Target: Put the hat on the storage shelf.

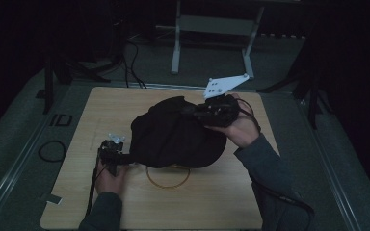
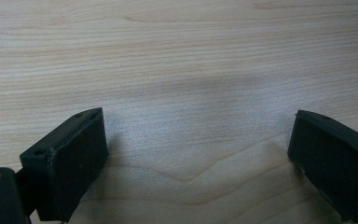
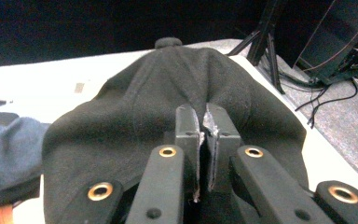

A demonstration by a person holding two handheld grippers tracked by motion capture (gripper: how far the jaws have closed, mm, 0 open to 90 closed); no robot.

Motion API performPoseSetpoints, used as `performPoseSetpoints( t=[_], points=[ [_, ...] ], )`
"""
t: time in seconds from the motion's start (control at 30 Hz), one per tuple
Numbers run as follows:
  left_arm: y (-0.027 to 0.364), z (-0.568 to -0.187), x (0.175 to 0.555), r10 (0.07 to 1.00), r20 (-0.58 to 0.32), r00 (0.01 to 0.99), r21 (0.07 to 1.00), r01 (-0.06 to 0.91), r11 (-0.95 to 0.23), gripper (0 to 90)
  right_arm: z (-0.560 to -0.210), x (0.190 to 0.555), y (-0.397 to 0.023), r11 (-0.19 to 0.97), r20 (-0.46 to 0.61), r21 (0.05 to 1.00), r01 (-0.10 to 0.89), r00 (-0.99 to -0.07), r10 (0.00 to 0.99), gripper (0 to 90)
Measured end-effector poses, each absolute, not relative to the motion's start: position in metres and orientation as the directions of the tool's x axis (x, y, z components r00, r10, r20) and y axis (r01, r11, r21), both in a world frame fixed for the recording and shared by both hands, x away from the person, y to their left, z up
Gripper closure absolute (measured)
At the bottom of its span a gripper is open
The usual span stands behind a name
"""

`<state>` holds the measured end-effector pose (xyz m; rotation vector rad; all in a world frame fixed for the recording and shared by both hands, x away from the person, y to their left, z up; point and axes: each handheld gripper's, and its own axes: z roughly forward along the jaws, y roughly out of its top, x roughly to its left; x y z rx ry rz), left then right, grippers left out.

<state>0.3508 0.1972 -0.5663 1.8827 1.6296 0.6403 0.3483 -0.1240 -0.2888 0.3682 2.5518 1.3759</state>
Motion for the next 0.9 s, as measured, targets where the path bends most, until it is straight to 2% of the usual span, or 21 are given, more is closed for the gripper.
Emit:
performPoseSetpoints(
  t=[0.17, 0.5, 0.63, 0.7, 0.9],
  points=[
    [0.197, -0.566, 0.351, 0.989, -0.006, 0.146, 0.687, 0.719, -0.102, 4.2, -0.302, 0.346, -0.121, 0.579, -0.086, 0.808, 0.113, -0.948, 0.305, 84.4],
    [0.197, -0.566, 0.351, 0.989, -0.007, 0.145, 0.688, 0.719, -0.101, 4.2, -0.319, 0.348, -0.130, 0.586, -0.040, 0.797, 0.149, -0.954, 0.297, 84.1],
    [0.197, -0.566, 0.351, 0.989, -0.007, 0.145, 0.688, 0.719, -0.100, 4.2, -0.321, 0.348, -0.129, 0.606, -0.047, 0.781, 0.149, -0.954, 0.295, 81.3],
    [0.197, -0.567, 0.351, 0.989, -0.006, 0.146, 0.688, 0.719, -0.102, 4.2, -0.322, 0.349, -0.130, 0.603, -0.045, 0.784, 0.148, -0.955, 0.292, 77.5],
    [0.197, -0.567, 0.351, 0.989, -0.007, 0.145, 0.688, 0.719, -0.100, 4.2, -0.317, 0.351, -0.136, 0.535, -0.010, 0.829, 0.162, -0.952, 0.304, 47.9]
  ],
)
